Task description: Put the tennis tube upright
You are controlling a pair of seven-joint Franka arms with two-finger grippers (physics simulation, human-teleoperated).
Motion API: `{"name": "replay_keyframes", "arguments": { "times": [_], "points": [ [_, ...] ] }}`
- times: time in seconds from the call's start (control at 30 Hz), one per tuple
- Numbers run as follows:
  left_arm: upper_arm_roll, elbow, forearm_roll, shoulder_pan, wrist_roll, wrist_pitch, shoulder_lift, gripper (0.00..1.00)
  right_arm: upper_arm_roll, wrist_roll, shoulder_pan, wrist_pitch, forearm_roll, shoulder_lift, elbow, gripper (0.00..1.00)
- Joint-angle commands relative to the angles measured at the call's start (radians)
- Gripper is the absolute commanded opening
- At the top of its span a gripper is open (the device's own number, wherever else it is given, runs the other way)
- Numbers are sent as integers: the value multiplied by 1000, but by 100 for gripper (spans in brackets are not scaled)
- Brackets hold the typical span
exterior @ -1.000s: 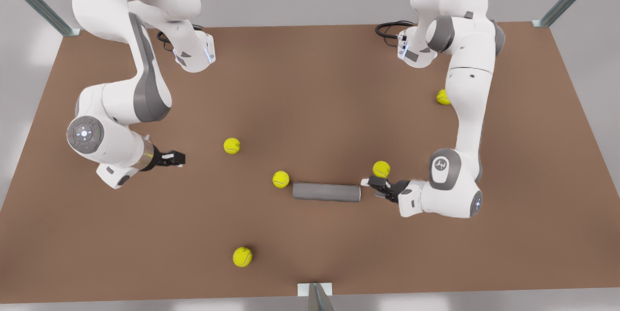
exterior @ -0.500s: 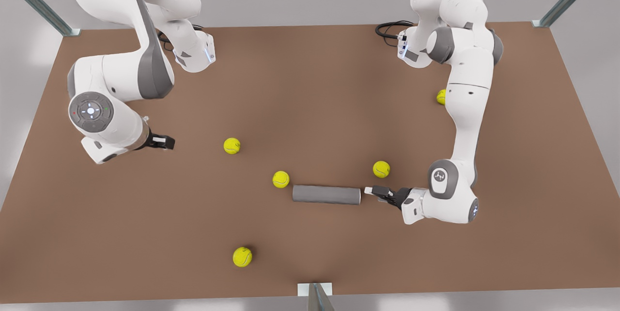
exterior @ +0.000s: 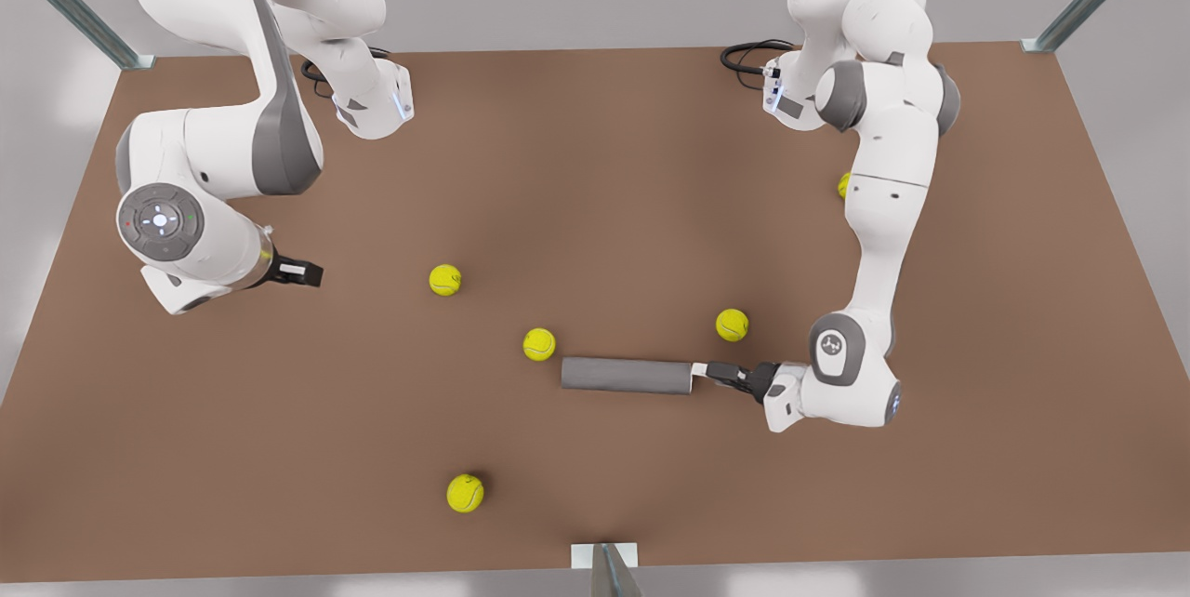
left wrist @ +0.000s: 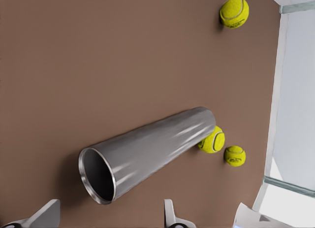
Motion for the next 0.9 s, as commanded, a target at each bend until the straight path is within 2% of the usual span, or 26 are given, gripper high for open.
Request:
{"name": "replay_keyframes", "arguments": {
  "times": [0.0,0.5,0.63,0.87],
  "points": [
    [1,0,-3,0,0,0,0,100,0,0,0,0,0,1,0,100],
    [2,-15,-96,-6,-86,29,22,100,0,0,3,-32,-16,3,3,100],
    [2,-15,-96,-8,-86,29,26,100,-3,0,-71,-73,10,8,81,100],
    [2,-34,-123,-19,-86,29,39,100,0,2,-97,-63,198,55,80,100]
  ]
}}
